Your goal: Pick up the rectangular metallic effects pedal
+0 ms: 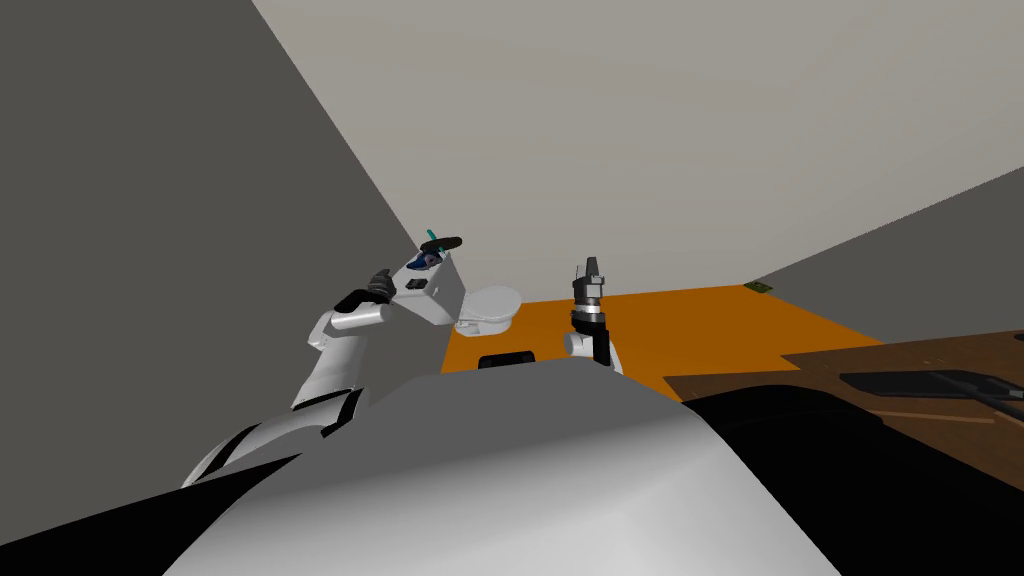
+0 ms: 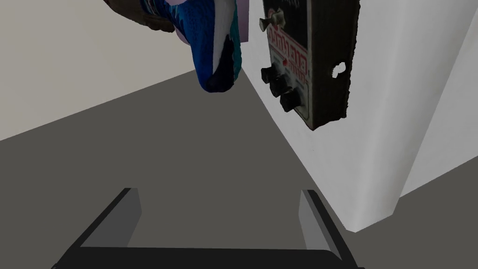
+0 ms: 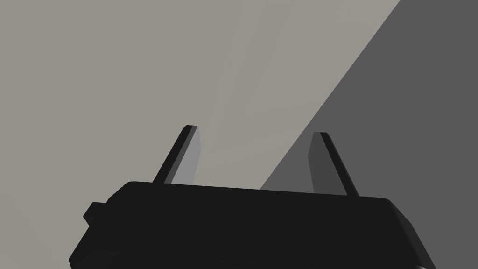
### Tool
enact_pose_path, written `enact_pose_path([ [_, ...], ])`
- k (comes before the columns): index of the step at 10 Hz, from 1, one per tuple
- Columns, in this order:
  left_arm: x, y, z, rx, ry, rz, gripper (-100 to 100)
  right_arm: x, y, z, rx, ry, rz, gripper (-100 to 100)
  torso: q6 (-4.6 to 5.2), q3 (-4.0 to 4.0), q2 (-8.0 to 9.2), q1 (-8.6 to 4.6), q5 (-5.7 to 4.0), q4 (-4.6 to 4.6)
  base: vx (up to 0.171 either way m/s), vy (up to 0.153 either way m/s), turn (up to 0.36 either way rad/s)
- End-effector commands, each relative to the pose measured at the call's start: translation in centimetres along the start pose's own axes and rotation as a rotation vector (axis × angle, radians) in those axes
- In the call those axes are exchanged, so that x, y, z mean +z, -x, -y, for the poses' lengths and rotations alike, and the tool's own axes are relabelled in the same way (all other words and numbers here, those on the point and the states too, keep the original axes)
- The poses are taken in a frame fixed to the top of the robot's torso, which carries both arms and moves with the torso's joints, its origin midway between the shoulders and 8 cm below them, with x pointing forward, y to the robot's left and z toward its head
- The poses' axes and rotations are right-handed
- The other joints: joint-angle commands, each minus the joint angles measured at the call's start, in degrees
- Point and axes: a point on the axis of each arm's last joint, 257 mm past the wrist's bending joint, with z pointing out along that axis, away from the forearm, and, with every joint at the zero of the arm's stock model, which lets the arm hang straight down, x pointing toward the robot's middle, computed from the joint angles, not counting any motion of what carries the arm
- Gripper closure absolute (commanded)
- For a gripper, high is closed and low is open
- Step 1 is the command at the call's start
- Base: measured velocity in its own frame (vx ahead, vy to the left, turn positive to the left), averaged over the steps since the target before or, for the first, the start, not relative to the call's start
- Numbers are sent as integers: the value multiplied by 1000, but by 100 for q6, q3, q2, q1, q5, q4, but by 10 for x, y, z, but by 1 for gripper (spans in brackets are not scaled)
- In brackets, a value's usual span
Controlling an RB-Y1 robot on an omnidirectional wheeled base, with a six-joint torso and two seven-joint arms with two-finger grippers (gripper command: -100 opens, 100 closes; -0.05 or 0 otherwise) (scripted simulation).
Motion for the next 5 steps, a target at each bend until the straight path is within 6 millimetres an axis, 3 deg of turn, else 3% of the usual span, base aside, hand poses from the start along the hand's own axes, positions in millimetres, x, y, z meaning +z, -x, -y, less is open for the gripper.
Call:
enact_pose_path([
  [1, 7, 12, -7, 6, 53, 17, -100, 0, 0, 0, 0, 0, 0, 0, 0, 0, 0, 0, 0, 0, 37, -52, -9],
  [3, 7, 12, -14, 6, 79, 15, -100, 0, 0, 0, 0, 0, 0, 0, 0, -5, -8, -6, 0, -2, 21, -49, 1],
  [4, 13, 25, -19, 12, 125, 32, -100, 0, 0, 0, 0, 0, 0, 0, 0, 0, -1, 1, 1, 0, 23, -63, -8],
  [5, 12, 24, -25, 11, 147, 31, -100, 0, 0, 0, 0, 0, 0, 0, 0, -1, -3, -6, -1, 0, 23, -65, 3],
])
